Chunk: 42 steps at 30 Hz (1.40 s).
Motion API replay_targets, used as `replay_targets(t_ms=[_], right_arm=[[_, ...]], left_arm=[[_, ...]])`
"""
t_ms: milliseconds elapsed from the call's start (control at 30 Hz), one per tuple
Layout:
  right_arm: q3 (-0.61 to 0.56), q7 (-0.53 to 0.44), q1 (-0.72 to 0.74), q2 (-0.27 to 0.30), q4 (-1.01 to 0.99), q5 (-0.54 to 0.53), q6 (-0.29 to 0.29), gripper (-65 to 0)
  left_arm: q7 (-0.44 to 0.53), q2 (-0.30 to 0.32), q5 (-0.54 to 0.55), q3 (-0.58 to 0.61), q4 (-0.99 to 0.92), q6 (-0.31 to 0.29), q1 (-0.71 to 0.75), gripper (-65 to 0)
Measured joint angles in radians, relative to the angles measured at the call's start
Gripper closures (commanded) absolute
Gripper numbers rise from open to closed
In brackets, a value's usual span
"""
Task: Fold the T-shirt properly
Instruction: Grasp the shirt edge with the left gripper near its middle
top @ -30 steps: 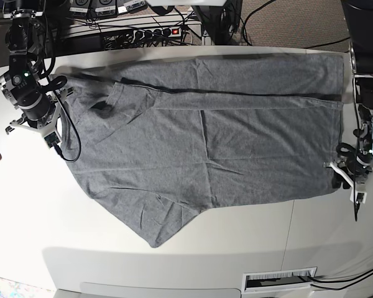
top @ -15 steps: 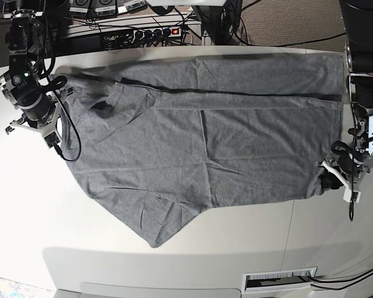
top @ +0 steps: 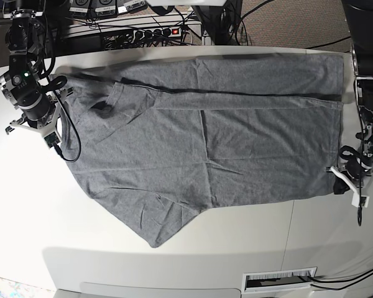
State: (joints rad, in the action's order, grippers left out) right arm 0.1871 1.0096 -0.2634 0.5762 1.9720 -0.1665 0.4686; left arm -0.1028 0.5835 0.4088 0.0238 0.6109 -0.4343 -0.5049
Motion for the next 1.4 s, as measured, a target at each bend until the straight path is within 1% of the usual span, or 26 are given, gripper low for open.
replay_targets(t_ms=[33,67,100,133,167,200,233,267,433,533,600,633,700,733,800,833,900,967,1000,1067,1167,1300,1400], right_arm=[[0.000,0.000,0.000,0.000,0.000,0.000,0.000,0.0],[0.000,0.000,0.000,0.000,0.000,0.000,0.000,0.0],[0.000,0.000,0.000,0.000,0.000,0.000,0.000,0.0],[0.000,0.000,0.000,0.000,0.000,0.000,0.000,0.0],[0.000,0.000,0.000,0.000,0.000,0.000,0.000,0.0],[0.000,0.000,0.000,0.000,0.000,0.000,0.000,0.0],[0.000,0.000,0.000,0.000,0.000,0.000,0.000,0.0],[0.000,0.000,0.000,0.000,0.000,0.000,0.000,0.0],[0.000,0.000,0.000,0.000,0.000,0.000,0.000,0.0],[0.000,0.000,0.000,0.000,0.000,0.000,0.000,0.0],[0.000,0.001,0.000,0.000,0.000,0.000,0.000,0.0],[0.000,0.000,0.000,0.000,0.000,0.000,0.000,0.0],[0.000,0.000,0.000,0.000,0.000,0.000,0.000,0.0],[0.000,0.000,0.000,0.000,0.000,0.000,0.000,0.0],[0.000,0.000,0.000,0.000,0.000,0.000,0.000,0.0],[0.000,0.000,0.000,0.000,0.000,0.000,0.000,0.0],[0.000,0.001,0.000,0.000,0.000,0.000,0.000,0.0],[0.000,0.000,0.000,0.000,0.000,0.000,0.000,0.0],[0.000,0.000,0.000,0.000,0.000,0.000,0.000,0.0],[0.000,0.000,0.000,0.000,0.000,0.000,0.000,0.0],[0.000,0.000,0.000,0.000,0.000,0.000,0.000,0.0],[0.000,0.004,0.000,0.000,0.000,0.000,0.000,0.0],[0.000,0.011,0.000,0.000,0.000,0.000,0.000,0.0]], left_arm=[[0.006,0.002,-0.003,0.000,0.000,0.026,0.000,-20.0],[0.007,0.005,-0.008,0.000,0.000,0.036,0.000,-23.1],[0.008,0.005,-0.021,0.000,0.000,0.035,0.000,-23.5],[0.007,0.005,-0.034,0.000,0.000,0.031,0.000,-23.5],[0.006,0.005,-0.035,0.000,0.000,0.004,0.000,-23.5],[0.001,0.005,-0.038,0.000,0.000,-0.042,0.001,-23.5],[-0.010,0.003,-0.035,0.000,0.000,-0.075,0.002,-23.5],[-0.023,-0.003,-0.025,0.000,0.000,-0.079,0.003,-23.5],[-0.051,-0.023,-0.025,0.000,-0.002,-0.080,0.006,-23.5],[-0.055,-0.023,-0.026,0.000,-0.011,-0.079,0.006,-23.5],[-0.054,-0.024,-0.026,0.000,-0.014,-0.025,0.006,-23.5],[-0.054,-0.023,-0.026,0.000,-0.015,-0.012,0.006,-23.5],[-0.053,-0.019,-0.026,0.000,-0.015,-0.012,0.006,-23.5],[-0.047,-0.018,-0.026,0.000,-0.015,-0.023,0.006,-23.5],[-0.019,-0.015,-0.026,0.000,-0.016,-0.073,0.006,-23.5],[-0.015,-0.013,-0.025,0.000,-0.016,-0.086,0.005,-23.5],[-0.016,-0.008,-0.026,0.000,-0.016,-0.082,0.005,-23.5],[-0.016,-0.001,-0.027,0.000,-0.016,-0.071,0.006,-23.6],[-0.016,-0.001,-0.027,0.000,-0.016,-0.054,0.006,-24.3],[-0.016,-0.002,-0.052,0.000,-0.016,-0.002,0.006,-25.0],[-0.016,-0.002,-0.061,0.000,-0.016,0.004,0.011,-25.0],[-0.023,-0.005,-0.055,0.000,-0.014,-0.027,0.025,-25.0],[-0.008,-0.006,-0.002,-0.002,-0.011,-0.079,0.052,-24.9]])
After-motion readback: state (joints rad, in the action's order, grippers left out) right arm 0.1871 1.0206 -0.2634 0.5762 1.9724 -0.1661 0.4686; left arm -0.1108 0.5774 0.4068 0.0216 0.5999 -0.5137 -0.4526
